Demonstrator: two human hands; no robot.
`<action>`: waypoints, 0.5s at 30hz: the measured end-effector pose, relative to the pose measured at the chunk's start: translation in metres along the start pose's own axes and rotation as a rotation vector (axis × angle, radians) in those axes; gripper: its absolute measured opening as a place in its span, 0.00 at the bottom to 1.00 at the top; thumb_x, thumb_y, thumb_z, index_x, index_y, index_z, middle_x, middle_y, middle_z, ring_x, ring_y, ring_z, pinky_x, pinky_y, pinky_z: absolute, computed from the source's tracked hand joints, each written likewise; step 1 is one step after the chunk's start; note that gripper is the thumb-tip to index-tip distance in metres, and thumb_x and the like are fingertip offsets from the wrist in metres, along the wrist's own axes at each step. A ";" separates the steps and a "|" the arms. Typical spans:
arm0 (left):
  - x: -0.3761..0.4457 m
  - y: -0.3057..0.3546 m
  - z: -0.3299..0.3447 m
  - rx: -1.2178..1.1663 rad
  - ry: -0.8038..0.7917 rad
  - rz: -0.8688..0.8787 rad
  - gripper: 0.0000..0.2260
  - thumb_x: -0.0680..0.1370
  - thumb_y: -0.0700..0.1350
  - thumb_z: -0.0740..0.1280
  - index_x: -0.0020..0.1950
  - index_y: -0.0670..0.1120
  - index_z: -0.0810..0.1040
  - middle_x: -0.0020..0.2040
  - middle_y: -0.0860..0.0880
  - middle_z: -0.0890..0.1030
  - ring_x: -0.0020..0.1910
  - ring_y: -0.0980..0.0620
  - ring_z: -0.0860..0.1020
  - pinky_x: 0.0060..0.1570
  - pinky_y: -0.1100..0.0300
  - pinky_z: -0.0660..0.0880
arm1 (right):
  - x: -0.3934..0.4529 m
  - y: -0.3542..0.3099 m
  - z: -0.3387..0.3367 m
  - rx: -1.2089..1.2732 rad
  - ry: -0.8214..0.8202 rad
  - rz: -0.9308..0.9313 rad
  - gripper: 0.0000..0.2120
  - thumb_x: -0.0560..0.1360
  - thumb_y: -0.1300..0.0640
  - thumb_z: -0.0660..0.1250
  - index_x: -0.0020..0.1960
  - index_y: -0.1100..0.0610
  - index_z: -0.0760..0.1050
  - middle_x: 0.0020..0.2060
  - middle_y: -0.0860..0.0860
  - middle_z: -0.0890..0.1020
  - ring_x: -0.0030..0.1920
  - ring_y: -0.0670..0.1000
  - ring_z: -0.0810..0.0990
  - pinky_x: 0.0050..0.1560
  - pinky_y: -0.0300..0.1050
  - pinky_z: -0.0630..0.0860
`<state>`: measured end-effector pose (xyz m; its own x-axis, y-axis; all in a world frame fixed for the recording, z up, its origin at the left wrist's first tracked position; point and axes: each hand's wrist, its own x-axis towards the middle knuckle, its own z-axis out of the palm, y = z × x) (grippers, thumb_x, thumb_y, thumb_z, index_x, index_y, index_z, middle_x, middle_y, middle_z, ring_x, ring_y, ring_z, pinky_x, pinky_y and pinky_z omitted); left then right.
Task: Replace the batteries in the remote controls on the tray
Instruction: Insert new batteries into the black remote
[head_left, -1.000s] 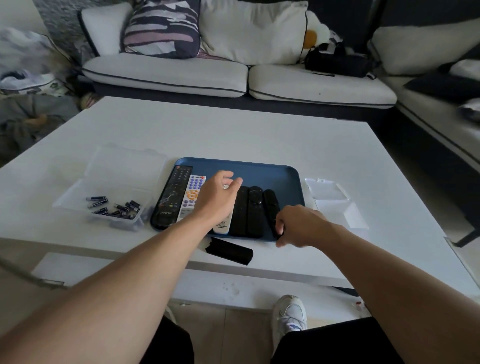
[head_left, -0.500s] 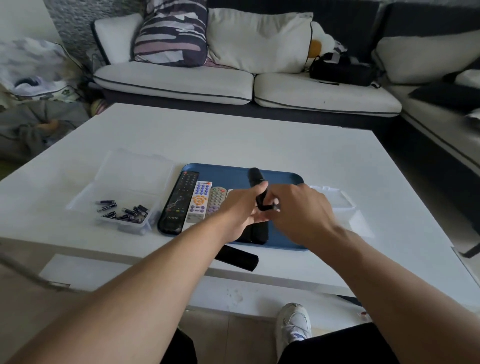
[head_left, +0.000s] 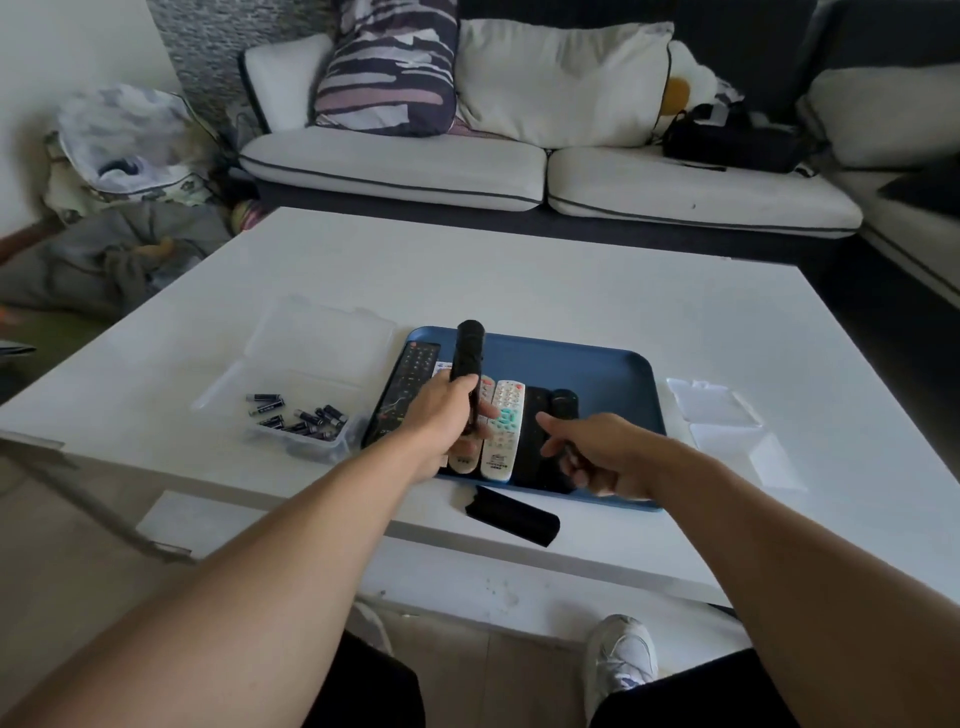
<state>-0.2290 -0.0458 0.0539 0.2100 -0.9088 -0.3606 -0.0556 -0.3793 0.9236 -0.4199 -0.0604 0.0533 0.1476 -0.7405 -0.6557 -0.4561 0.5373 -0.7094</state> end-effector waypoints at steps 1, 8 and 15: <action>0.000 0.001 -0.002 -0.042 -0.017 -0.011 0.10 0.85 0.49 0.57 0.59 0.48 0.75 0.45 0.45 0.87 0.35 0.51 0.82 0.27 0.59 0.74 | 0.001 -0.004 -0.001 0.033 -0.006 -0.015 0.20 0.79 0.44 0.67 0.51 0.63 0.80 0.29 0.52 0.74 0.25 0.47 0.68 0.25 0.38 0.58; 0.004 -0.003 -0.022 -0.128 -0.076 -0.033 0.10 0.85 0.46 0.59 0.62 0.49 0.77 0.47 0.48 0.88 0.43 0.49 0.83 0.47 0.52 0.77 | -0.010 -0.034 0.011 0.057 -0.083 -0.185 0.08 0.81 0.60 0.65 0.58 0.57 0.80 0.41 0.52 0.85 0.30 0.46 0.75 0.24 0.36 0.56; 0.000 -0.004 -0.026 -0.134 -0.181 -0.015 0.09 0.84 0.43 0.63 0.62 0.47 0.80 0.52 0.45 0.86 0.48 0.46 0.85 0.45 0.53 0.82 | -0.016 -0.044 0.025 0.045 0.052 -0.424 0.12 0.73 0.52 0.76 0.53 0.55 0.82 0.43 0.50 0.87 0.30 0.46 0.78 0.31 0.42 0.61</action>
<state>-0.2034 -0.0403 0.0539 0.0302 -0.9241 -0.3809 0.0789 -0.3777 0.9226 -0.3804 -0.0617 0.0888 0.2692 -0.9182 -0.2905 -0.3260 0.1969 -0.9246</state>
